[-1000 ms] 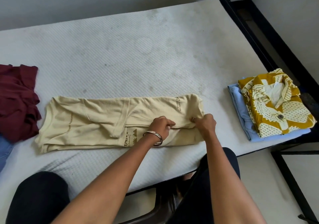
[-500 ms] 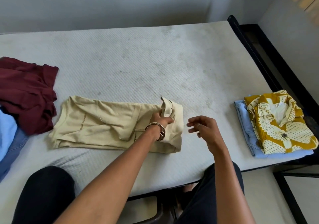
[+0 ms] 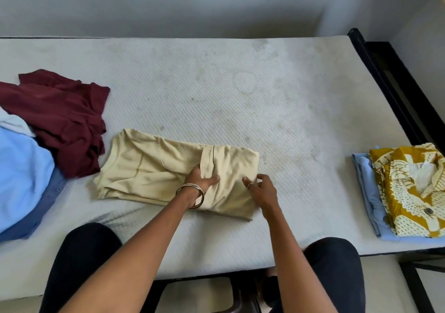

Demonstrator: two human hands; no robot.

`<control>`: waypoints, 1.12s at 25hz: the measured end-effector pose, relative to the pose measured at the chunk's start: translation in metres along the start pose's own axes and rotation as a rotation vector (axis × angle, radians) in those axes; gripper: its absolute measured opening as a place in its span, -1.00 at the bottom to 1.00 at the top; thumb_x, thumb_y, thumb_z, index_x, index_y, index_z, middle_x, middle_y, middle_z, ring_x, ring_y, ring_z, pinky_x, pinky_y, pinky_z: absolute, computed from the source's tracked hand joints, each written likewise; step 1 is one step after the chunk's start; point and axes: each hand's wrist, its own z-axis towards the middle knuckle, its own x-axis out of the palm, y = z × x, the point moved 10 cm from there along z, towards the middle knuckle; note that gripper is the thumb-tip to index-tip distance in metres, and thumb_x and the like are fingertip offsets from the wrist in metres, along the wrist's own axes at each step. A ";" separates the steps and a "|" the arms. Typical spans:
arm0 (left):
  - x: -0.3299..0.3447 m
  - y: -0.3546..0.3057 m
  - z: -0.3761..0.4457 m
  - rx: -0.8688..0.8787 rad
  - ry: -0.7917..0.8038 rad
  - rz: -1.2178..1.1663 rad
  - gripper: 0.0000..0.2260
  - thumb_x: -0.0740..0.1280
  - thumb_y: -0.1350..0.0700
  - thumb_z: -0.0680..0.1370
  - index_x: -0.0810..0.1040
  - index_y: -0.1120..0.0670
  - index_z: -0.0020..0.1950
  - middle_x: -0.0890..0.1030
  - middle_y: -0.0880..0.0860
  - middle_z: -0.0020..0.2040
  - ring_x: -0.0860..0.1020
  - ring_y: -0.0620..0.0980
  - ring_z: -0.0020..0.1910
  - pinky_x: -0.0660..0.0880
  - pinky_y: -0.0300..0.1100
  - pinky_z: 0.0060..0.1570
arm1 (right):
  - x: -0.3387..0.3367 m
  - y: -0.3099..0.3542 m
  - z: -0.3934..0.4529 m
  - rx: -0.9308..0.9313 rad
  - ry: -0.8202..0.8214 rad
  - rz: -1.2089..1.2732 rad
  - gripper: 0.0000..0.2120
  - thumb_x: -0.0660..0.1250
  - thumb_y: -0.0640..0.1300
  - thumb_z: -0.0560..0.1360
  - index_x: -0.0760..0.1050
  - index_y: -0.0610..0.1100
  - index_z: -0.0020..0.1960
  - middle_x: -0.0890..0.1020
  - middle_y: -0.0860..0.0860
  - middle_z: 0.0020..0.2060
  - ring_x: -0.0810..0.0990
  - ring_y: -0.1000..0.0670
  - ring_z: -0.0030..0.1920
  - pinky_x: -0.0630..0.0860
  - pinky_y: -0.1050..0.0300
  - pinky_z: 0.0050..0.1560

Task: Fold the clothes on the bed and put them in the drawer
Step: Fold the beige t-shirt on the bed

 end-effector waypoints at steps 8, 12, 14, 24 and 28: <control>-0.015 -0.004 -0.003 -0.054 -0.221 0.282 -0.65 0.26 0.13 0.56 0.35 0.08 0.34 0.59 0.21 0.12 0.55 0.24 0.10 0.45 -0.06 -0.01 | -0.011 -0.017 0.013 0.095 -0.135 0.207 -0.78 0.46 -0.16 0.46 0.47 -0.23 -0.25 0.54 -0.08 -0.29 0.51 -0.10 -0.19 0.37 0.08 -0.26; -0.019 -0.058 -0.039 0.314 -0.589 0.741 -0.76 0.38 0.19 0.43 0.53 0.17 0.08 0.54 0.24 -0.07 0.54 0.28 -0.09 0.47 0.02 -0.24 | -0.014 -0.001 0.007 0.073 -0.196 -0.033 -0.64 0.40 -0.09 0.52 0.43 -0.15 0.26 0.49 -0.15 0.19 0.46 -0.18 0.22 0.43 -0.10 0.17; 0.000 -0.068 -0.030 0.465 -0.481 0.809 -0.83 0.39 0.18 0.44 0.58 0.18 0.01 0.55 0.23 -0.07 0.55 0.29 -0.09 0.50 0.03 -0.19 | -0.024 0.019 0.003 -0.037 -0.286 -0.143 -0.60 0.38 -0.12 0.52 0.39 -0.10 0.33 0.44 -0.13 0.25 0.36 -0.18 0.32 0.31 -0.20 0.27; -0.001 -0.022 -0.006 0.058 -0.177 0.220 -0.80 0.43 0.13 0.43 0.42 0.02 -0.27 0.51 -0.02 -0.29 0.50 0.05 -0.21 0.38 -0.20 -0.19 | 0.004 0.037 0.007 -0.294 -0.170 -0.101 -0.60 0.43 -0.20 0.50 0.46 -0.18 0.30 0.52 -0.15 0.10 0.50 -0.16 0.17 0.44 0.00 0.20; -0.011 -0.023 -0.009 0.217 -0.043 -0.007 -0.71 0.34 0.35 0.47 0.51 -0.04 0.00 0.44 0.04 -0.36 0.37 -0.05 -0.37 0.34 -0.20 -0.26 | -0.006 0.024 -0.002 -0.130 -0.319 -0.127 -0.54 0.43 -0.07 0.51 0.40 -0.08 0.36 0.41 -0.13 0.29 0.31 -0.18 0.33 0.29 -0.13 0.25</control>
